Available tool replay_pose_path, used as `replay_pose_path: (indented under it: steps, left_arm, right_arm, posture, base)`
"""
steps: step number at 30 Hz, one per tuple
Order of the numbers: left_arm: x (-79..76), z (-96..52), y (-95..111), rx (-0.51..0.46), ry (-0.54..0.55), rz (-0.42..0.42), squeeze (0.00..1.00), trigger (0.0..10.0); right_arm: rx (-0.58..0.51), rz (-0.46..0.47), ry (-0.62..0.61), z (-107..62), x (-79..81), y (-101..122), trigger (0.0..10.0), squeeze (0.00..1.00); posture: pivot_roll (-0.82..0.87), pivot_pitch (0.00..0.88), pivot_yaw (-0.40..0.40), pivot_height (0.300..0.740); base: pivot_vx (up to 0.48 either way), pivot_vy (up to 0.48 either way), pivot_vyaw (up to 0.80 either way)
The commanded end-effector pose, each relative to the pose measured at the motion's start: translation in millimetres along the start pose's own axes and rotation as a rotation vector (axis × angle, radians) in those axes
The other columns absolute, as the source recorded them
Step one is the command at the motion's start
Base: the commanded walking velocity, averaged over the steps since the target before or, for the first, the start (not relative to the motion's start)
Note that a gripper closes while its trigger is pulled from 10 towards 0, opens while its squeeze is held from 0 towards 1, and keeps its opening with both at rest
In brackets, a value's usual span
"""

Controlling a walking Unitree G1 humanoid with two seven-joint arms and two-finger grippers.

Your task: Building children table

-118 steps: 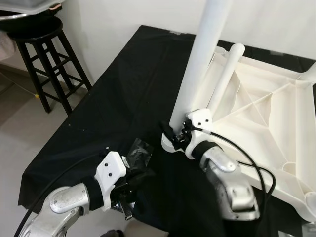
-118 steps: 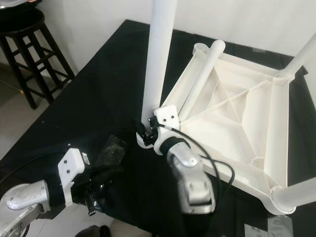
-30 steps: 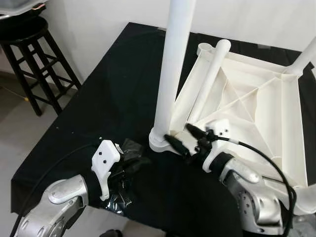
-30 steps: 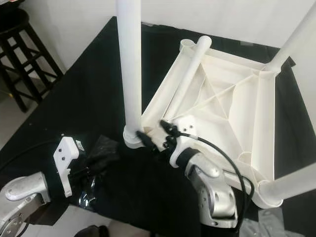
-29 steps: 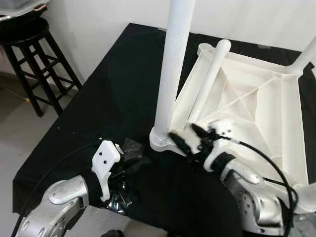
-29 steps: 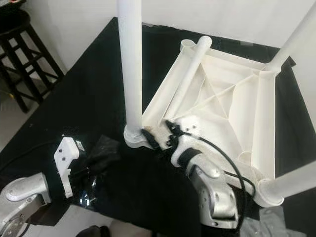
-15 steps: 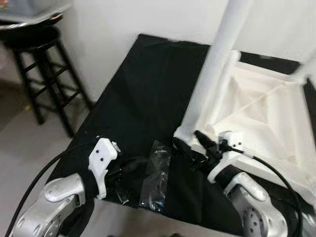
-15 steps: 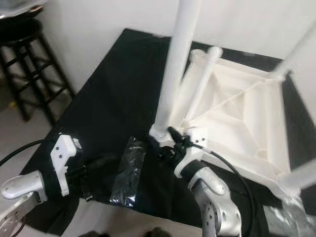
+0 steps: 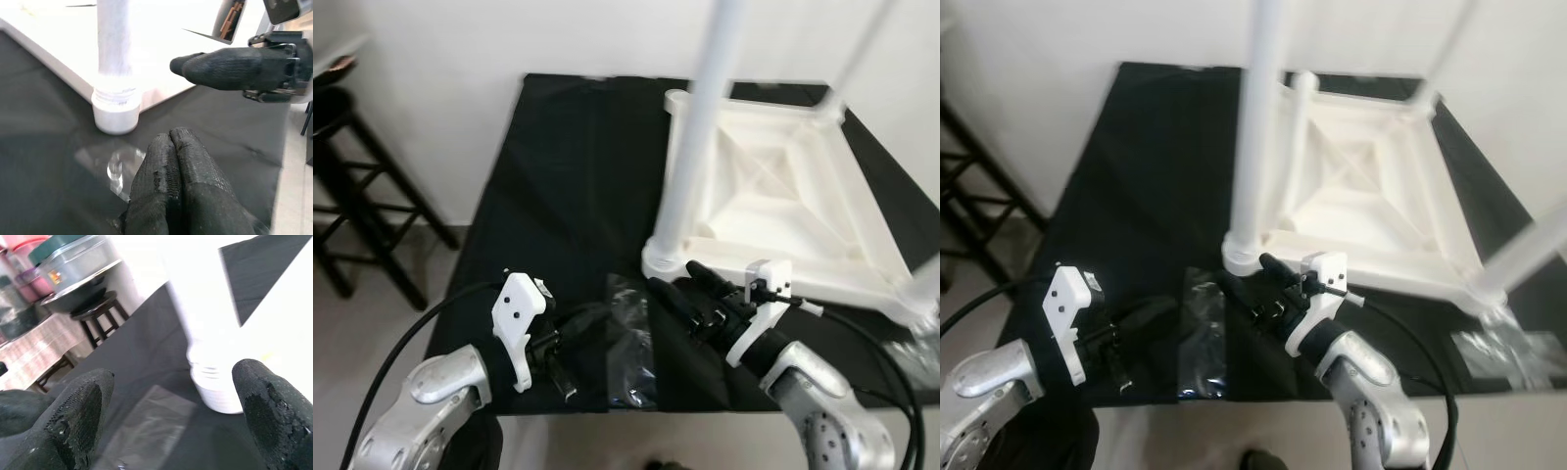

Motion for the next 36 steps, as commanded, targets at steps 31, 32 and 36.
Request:
replay_pose_path:
  steps: [31,32,36]
  left_arm:
    - [32.4,-50.3,-5,-0.029,0.193,0.188,0.0,10.0]
    - [32.4,-50.3,-5,-0.029,0.193,0.188,0.0,10.0]
    - [28.7,-56.7,-1,-0.107,0.233,0.112,0.0,10.0]
  right_arm:
    - [0.1,-0.337,0.494,22.8,-6.9,63,10.0,0.0]
    - [0.1,-0.337,0.494,22.8,-6.9,63,10.0,0.0]
    - [0.103,-0.387,0.53,45.1,-15.1,75,10.0,0.0]
  posture:
    - [0.06,0.144,-0.091,0.74]
    - [0.06,0.144,-0.091,0.74]
    - [0.08,0.162,-0.1,0.74]
  base:
    - [0.0,0.0,-0.31]
    - [0.0,0.0,0.0]
    - [0.0,0.0,0.0]
Point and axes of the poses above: a point about 5 cm out from each wrist's last joint towards the gripper, its own z axis pointing out of the wrist towards the gripper, its own y axis along the axis of the wrist's last joint, x = y × z, the point moved 5 cm from there along z, pointing out of the wrist towards the gripper, and after that the axes turned 1 degree about z, right-handed, at the moved point
